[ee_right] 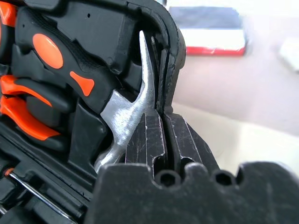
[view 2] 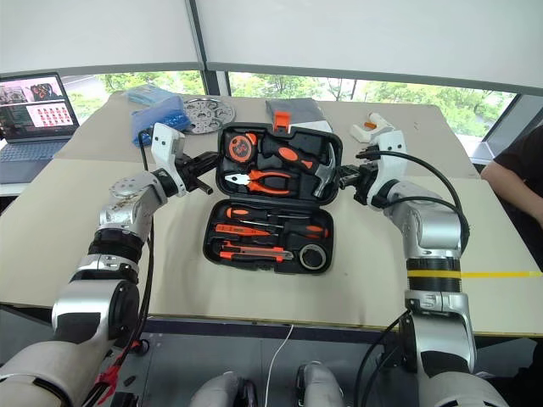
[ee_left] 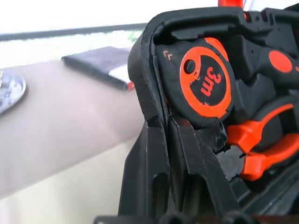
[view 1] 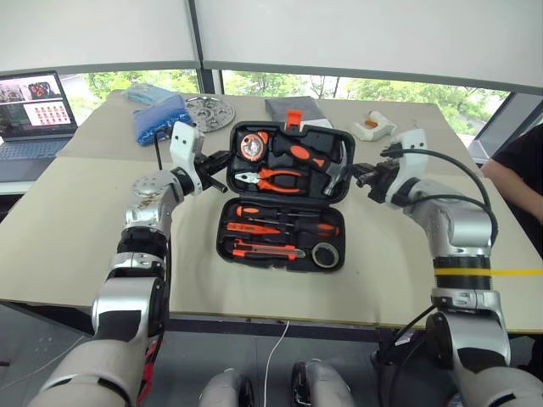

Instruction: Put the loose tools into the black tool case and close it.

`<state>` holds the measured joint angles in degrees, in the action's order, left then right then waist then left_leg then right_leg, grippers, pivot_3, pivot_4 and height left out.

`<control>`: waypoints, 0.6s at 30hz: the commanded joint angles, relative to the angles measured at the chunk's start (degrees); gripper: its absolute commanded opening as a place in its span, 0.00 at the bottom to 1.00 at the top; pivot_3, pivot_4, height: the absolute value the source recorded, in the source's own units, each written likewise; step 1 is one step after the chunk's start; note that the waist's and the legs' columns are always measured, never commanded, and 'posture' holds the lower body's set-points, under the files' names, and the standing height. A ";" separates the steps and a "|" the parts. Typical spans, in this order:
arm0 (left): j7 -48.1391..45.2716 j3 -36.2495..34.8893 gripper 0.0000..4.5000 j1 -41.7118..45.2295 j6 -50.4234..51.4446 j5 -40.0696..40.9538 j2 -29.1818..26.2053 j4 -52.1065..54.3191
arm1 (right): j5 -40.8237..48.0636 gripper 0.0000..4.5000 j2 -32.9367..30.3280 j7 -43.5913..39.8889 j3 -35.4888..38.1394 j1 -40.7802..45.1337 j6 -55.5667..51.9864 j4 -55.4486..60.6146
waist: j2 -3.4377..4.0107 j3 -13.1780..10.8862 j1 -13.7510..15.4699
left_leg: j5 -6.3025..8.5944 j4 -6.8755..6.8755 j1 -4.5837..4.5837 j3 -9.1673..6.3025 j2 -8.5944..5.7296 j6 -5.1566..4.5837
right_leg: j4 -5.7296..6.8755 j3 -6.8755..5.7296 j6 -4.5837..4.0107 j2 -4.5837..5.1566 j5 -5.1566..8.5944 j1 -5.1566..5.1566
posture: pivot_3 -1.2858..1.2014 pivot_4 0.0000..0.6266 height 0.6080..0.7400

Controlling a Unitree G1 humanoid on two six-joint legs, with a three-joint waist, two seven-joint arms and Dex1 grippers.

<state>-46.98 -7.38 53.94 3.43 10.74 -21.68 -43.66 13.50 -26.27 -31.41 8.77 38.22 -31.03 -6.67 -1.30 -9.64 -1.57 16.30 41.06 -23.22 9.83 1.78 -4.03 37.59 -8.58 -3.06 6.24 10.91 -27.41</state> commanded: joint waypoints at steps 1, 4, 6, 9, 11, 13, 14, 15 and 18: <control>1.27 0.47 0.00 -5.26 -1.89 -0.49 -0.82 6.54 | -5.06 0.00 -1.27 0.34 -2.48 -7.74 14.28 7.76 | 0.00 0.00 0.02 | 0.00 -0.09 0.00 0.01 -0.02 0.00 | -0.06 0.01 0.03 -0.01 0.02 0.00 | 0.52 0.24 0.84; 2.89 0.73 0.00 -10.29 -3.29 -0.90 -1.30 11.76 | -9.14 0.00 -1.37 2.52 -3.62 -13.73 24.61 8.44 | 0.01 0.02 -0.14 | 0.00 -0.22 0.18 0.01 0.02 0.00 | -0.42 0.02 0.13 -0.13 0.08 0.21 | 0.52 0.24 0.84; 4.15 0.54 0.00 -13.62 -3.13 -0.85 -1.55 16.05 | -13.03 0.00 -2.48 3.59 -5.06 -17.46 32.87 8.61 | 0.01 0.02 -0.09 | 0.00 -0.31 0.46 0.01 0.03 0.01 | -0.58 0.03 0.50 -0.09 0.32 0.44 | 0.52 0.24 0.84; 5.28 -0.41 0.00 -18.36 0.45 0.88 -2.13 23.41 | -13.48 0.00 -2.64 4.61 -4.45 -21.39 36.32 9.38 | 0.00 0.02 -0.03 | 0.01 -0.31 0.85 0.01 0.06 0.02 | -0.58 0.12 0.54 0.00 0.35 0.79 | 0.52 0.24 0.84; 5.44 -2.10 0.16 -22.72 4.93 3.13 -3.72 30.50 | -10.92 0.15 -3.62 2.58 -3.12 -25.42 36.09 13.53 | 0.00 0.02 0.09 | 0.03 -0.31 1.31 -0.02 0.14 0.05 | -0.60 0.14 0.56 0.18 0.37 1.26 | 0.52 0.24 0.84; 4.68 -4.27 0.28 -26.55 11.64 6.12 -6.85 37.19 | -8.26 0.26 -5.49 0.56 -1.14 -29.34 32.95 19.11 | 0.00 0.02 0.07 | 0.04 -0.34 1.30 -0.05 0.18 0.08 | -0.59 0.25 0.55 0.24 0.37 1.20 | 0.52 0.24 0.84; 4.22 -5.04 0.37 -27.76 14.60 7.66 -8.34 39.39 | -6.81 0.35 -6.43 -0.34 -0.37 -30.71 30.91 21.24 | -0.01 0.01 0.08 | 0.04 -0.34 1.30 -0.06 0.22 0.09 | -0.57 0.27 0.55 0.24 0.37 1.19 | 0.52 0.24 0.84; 2.07 -6.55 0.44 -29.35 19.42 10.48 -11.41 41.53 | -3.35 0.43 -8.51 -2.81 1.36 -33.25 27.21 24.49 | -0.01 0.00 0.14 | 0.03 -0.32 1.26 -0.07 0.24 0.07 | -0.53 0.26 0.55 0.22 0.37 1.15 | 0.52 0.24 0.84; -3.59 -8.98 0.65 -31.67 29.09 16.28 -18.72 43.99 | 5.27 0.63 -13.90 -9.81 4.89 -39.63 18.32 30.94 | -0.01 -0.01 0.80 | 0.03 -0.26 1.19 -0.13 0.25 0.14 | -0.48 0.23 0.56 0.27 0.36 1.10 | 0.52 0.24 0.84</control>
<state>-46.88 -13.61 22.36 26.73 22.46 -36.91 -3.29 12.69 -37.60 -36.78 10.08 0.87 -7.73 18.52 -1.31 -9.65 -0.76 16.48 40.79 -22.00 9.66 2.04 -3.62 37.09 -8.37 -2.50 6.51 11.27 -26.28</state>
